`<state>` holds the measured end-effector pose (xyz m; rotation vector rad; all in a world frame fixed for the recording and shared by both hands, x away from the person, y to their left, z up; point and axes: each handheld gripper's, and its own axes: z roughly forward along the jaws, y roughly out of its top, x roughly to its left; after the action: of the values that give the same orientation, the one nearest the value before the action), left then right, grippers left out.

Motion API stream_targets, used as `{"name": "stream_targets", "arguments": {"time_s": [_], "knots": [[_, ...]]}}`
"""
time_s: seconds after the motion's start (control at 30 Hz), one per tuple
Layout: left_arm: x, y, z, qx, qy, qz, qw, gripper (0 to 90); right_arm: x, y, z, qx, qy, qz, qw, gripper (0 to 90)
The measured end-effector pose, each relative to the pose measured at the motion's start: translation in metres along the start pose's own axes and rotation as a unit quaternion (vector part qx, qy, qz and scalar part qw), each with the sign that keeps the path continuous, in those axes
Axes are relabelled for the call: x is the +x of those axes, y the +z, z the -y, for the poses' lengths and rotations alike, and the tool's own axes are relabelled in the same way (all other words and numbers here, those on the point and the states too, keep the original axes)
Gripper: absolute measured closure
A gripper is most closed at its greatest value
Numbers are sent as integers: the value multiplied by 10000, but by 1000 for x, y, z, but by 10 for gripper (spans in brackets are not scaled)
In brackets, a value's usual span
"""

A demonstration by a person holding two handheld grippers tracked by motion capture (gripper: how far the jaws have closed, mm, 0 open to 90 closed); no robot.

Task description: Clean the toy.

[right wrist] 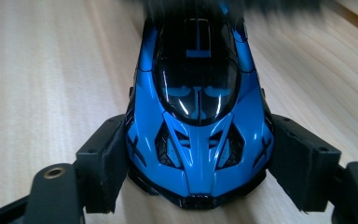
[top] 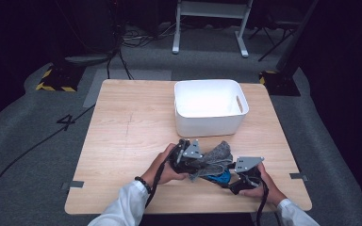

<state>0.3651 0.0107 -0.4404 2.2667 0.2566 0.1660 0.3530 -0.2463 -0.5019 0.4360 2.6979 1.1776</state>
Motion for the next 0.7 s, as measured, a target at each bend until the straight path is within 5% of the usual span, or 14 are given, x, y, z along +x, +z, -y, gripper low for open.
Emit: {"name": "stream_targets", "arguments": {"time_s": [0.1,0.23,0.5,0.7], "knots": [[-3,10,-1,143,83,53,9998,690,3,1,-1,-17,-73,-112,9999,262],[-1,17,6,570,117,-168,9982,690,5,0,-1,1,-118,-153,9998,262],[27,5,22,476,-451,-383,9971,690,5,-1,-1,-26,-124,-206,9997,262],[41,-8,23,289,-804,-777,9933,690,6,0,-1,21,-185,-247,9995,262]]}}
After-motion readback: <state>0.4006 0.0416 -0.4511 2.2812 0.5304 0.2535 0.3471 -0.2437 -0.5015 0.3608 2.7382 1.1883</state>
